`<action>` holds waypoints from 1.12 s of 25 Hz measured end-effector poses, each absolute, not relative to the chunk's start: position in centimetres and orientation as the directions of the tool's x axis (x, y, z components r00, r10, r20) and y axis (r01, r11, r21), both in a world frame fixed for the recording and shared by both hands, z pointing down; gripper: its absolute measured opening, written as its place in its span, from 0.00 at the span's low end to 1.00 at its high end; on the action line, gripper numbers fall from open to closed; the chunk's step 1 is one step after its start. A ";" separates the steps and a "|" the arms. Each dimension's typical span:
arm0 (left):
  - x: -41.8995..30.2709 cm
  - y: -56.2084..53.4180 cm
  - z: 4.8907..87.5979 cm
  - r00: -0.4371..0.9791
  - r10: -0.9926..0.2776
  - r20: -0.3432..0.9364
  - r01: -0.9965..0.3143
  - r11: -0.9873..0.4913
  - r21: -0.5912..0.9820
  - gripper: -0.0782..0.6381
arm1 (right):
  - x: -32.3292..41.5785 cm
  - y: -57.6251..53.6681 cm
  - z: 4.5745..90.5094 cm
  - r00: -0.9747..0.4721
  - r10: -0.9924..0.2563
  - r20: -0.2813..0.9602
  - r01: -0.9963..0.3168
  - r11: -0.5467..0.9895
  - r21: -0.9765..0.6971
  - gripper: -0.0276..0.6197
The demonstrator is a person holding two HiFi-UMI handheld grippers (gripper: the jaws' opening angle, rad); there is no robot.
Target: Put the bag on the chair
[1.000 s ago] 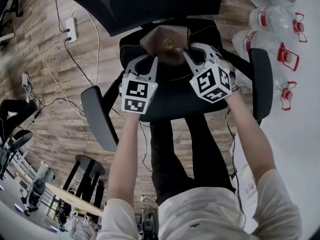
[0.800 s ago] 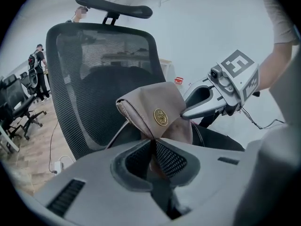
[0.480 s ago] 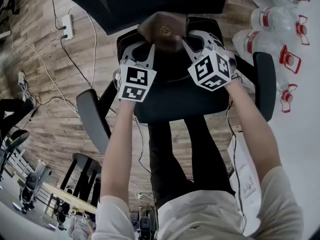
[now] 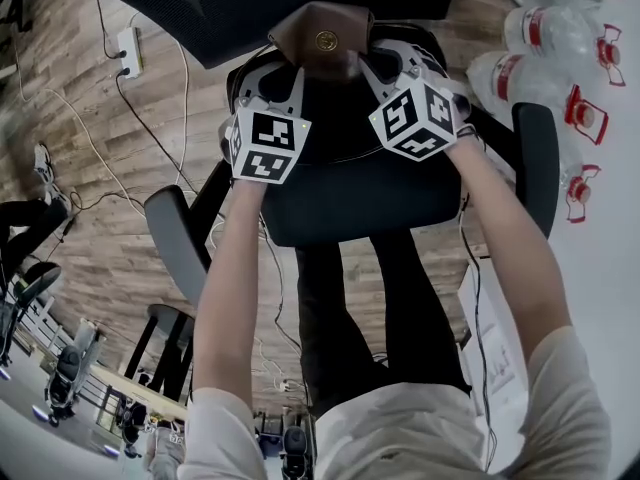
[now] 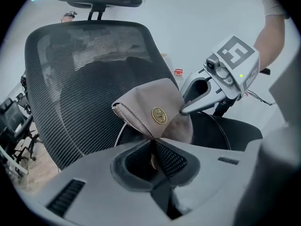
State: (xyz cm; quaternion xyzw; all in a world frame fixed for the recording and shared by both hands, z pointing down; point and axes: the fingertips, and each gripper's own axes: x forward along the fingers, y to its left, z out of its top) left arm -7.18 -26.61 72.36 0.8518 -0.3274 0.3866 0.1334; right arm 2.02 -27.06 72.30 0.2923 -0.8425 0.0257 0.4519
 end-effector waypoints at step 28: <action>-7.4 -27.8 76.1 0.483 -0.428 0.763 -0.647 -0.762 -0.017 0.16 | 2.1 -28.0 76.1 -0.392 -0.430 0.813 -0.473 0.852 0.222 0.16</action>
